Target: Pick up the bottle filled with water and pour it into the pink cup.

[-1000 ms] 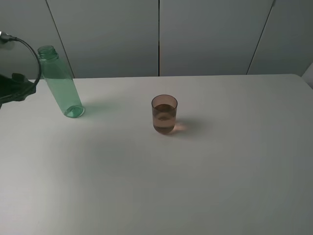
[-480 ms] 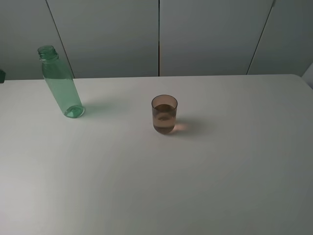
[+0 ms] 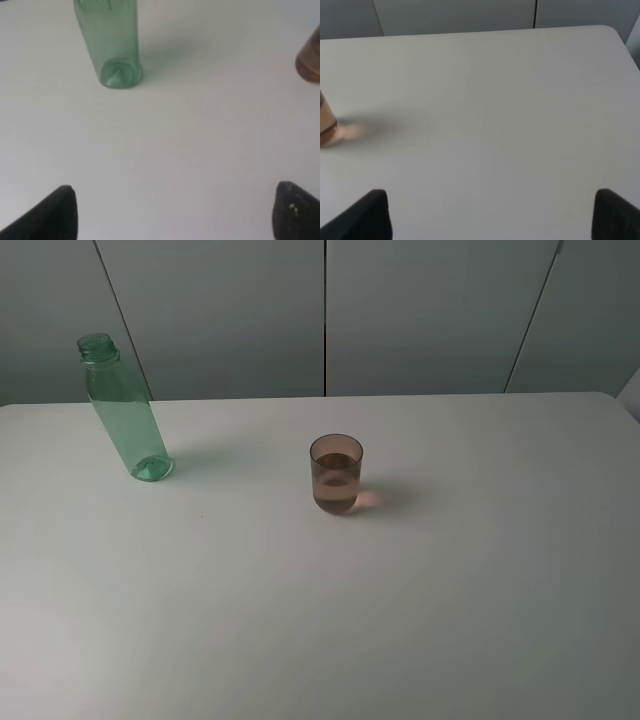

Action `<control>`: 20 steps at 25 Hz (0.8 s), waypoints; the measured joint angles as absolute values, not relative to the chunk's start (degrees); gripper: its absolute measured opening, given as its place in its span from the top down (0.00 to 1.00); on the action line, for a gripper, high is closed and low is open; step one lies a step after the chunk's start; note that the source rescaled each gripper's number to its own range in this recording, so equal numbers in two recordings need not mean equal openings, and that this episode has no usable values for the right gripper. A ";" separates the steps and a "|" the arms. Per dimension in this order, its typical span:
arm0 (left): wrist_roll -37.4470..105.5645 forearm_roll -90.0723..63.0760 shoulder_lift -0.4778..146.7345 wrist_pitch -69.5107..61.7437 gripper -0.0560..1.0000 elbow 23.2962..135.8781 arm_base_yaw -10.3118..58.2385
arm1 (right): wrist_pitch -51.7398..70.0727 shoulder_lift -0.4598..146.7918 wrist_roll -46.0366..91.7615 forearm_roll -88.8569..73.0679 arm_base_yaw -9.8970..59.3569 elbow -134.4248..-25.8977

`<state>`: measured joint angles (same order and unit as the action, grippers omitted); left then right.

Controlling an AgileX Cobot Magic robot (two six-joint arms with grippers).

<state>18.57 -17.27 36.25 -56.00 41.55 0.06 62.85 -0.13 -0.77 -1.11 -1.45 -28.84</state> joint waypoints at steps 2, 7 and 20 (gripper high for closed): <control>18.57 -17.54 31.93 -58.44 0.00 39.86 0.06 | 62.85 -0.13 -0.77 -1.11 -1.45 -28.84; 17.72 -13.75 21.24 -61.68 0.00 37.07 3.77 | 62.85 -0.13 -0.77 -1.11 -1.45 -28.84; 13.04 -12.37 5.31 -62.06 0.00 30.18 8.76 | 62.85 -0.13 -0.77 -1.11 -1.45 -28.84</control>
